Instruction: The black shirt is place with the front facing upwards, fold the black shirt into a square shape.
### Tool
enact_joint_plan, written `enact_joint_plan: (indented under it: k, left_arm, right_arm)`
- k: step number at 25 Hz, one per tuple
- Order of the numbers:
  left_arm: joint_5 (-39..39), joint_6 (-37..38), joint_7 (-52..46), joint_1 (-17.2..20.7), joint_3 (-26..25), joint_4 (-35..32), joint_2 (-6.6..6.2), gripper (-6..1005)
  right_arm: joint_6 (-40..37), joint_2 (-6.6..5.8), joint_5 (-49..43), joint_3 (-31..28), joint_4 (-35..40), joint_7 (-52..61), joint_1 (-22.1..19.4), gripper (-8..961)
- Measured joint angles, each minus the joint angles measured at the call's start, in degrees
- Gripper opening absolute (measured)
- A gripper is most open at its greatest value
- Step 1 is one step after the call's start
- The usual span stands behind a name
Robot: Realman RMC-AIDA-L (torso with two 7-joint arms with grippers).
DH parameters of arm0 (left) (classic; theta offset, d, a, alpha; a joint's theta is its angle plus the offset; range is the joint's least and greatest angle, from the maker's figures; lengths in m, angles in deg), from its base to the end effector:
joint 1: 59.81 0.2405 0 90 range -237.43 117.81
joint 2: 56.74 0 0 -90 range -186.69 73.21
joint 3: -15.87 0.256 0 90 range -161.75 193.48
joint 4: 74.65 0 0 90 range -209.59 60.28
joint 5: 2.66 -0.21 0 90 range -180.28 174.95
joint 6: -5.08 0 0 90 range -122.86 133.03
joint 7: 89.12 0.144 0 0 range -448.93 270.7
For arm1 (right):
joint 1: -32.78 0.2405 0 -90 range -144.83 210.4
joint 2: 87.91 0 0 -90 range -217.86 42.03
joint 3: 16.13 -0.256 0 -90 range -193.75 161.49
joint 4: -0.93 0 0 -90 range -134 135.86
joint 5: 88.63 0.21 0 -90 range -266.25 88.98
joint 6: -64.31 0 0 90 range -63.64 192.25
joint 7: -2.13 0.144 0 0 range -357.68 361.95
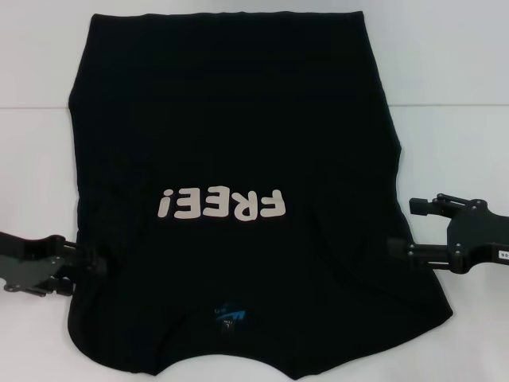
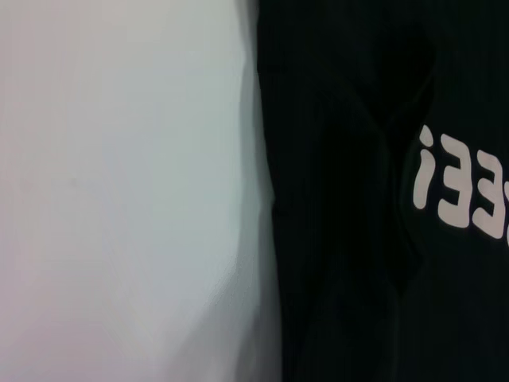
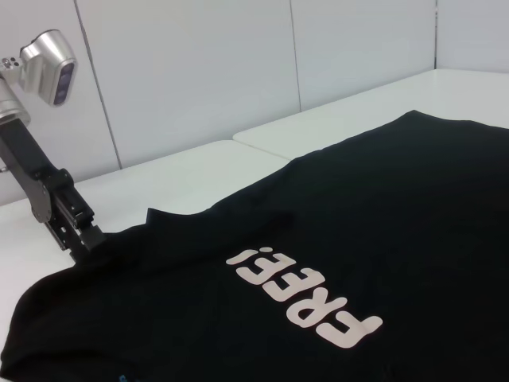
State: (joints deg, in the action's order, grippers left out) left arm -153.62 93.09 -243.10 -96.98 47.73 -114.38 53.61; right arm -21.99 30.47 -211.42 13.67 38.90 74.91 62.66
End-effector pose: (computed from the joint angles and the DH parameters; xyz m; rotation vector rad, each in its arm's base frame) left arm -0.3254 0.3481 0.0638 -1.9051 -2.1396 -0.0698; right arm 0.2948 0.3325 0.0172 -2.6231 0.5701 0.5453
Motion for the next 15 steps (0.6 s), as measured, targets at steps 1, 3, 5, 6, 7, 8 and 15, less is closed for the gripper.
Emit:
enact_joint_plan:
  k: [1, 3, 5, 6, 7, 8, 15]
  left_arm:
    - [0.15, 0.08, 0.07, 0.01, -0.01, 0.01, -0.14, 742]
    - [0.88, 0.36, 0.17, 0.25, -0.04, -0.01, -0.44, 742]
    - [1.70, 0.63, 0.23, 0.63, -0.05, -0.16, -0.73, 742]
    - [1.75, 0.61, 0.23, 0.79, -0.04, -0.23, -0.82, 742]
    - [1.74, 0.50, 0.25, 0.91, 0.04, -0.28, -0.89, 742]
    - [1.64, 0.30, 0.31, 0.97, 0.17, -0.30, -0.92, 742]
    - [1.02, -1.73, 0.78, 1.19, 0.24, -0.41, -1.16, 742]
  right_arm:
    - [-0.03, 0.00, 0.00, 0.00, 0.00, 0.01, 0.00, 915]
    - [-0.07, 0.00, 0.00, 0.00, 0.00, 0.05, 0.00, 915]
    - [-0.10, 0.00, 0.00, 0.00, 0.00, 0.07, -0.03, 915]
    - [-0.10, 0.00, 0.00, 0.00, 0.00, 0.07, -0.05, 915]
    - [-0.10, 0.00, 0.00, 0.00, 0.00, 0.07, -0.08, 915]
    - [-0.10, 0.00, 0.00, 0.00, 0.00, 0.08, -0.07, 915]
    - [-0.17, 0.00, 0.00, 0.00, 0.03, 0.19, -0.01, 916]
